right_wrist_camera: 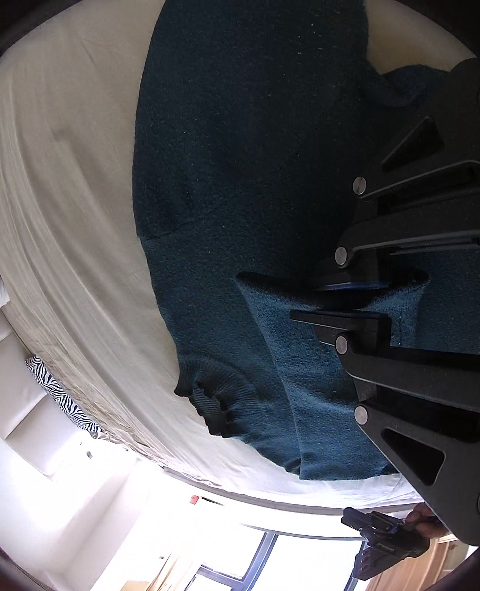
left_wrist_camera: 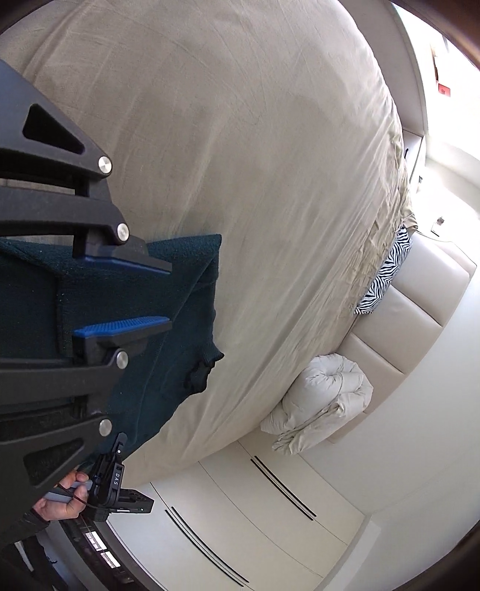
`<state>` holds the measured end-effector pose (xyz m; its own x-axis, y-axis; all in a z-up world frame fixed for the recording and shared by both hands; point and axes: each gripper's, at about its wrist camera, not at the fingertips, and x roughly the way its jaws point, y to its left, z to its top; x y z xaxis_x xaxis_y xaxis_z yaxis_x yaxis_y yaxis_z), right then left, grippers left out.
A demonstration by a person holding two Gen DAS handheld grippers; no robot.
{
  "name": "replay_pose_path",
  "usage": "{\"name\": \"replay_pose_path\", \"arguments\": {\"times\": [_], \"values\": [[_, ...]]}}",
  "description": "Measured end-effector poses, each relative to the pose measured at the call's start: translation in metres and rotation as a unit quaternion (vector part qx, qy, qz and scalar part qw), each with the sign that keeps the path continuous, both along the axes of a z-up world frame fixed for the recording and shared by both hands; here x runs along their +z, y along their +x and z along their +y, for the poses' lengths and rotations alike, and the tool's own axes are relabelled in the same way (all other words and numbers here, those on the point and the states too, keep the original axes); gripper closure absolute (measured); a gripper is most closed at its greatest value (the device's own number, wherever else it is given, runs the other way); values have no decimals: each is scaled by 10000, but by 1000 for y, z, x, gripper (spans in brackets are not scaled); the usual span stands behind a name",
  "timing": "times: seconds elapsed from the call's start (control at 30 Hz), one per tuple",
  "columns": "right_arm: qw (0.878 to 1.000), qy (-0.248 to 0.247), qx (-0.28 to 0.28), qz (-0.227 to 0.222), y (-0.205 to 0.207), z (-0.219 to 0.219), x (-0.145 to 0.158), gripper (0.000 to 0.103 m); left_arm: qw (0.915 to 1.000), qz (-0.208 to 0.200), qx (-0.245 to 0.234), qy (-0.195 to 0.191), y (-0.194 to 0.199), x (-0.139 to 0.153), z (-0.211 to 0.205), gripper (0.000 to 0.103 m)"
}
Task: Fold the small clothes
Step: 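Fold the held sleeve across the sweater body with the left gripper, then lower the sleeve onto the body and open the left gripper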
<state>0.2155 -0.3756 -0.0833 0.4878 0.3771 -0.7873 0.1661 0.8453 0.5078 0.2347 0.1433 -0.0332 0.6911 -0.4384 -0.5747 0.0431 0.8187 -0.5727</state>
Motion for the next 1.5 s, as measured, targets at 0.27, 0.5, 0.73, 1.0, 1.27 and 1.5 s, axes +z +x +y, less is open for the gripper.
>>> {"name": "replay_pose_path", "arguments": {"times": [0.27, 0.5, 0.73, 1.0, 1.27, 1.5], "values": [[9999, 64, -49, 86, 5, 2, -12, 96, 9994, 178, -145, -269, 20, -19, 2, 80], [9998, 171, 24, 111, 8, 1, -16, 96, 9954, 422, -530, -679, 48, -32, 4, 80], [9992, 372, 73, 84, 10, -4, -17, 96, 9924, 934, -746, -289, 73, -71, 1, 92], [9987, 493, 22, 97, 10, -6, -20, 96, 9927, 838, -863, -104, 50, -66, -4, 99], [9987, 509, -11, 94, -8, -9, -16, 95, 9906, 534, -1068, 667, -1, -52, -18, 94], [9992, 354, -149, 86, -20, -14, -11, 94, 9864, 577, -1108, 1069, -30, -51, -24, 85]]}}
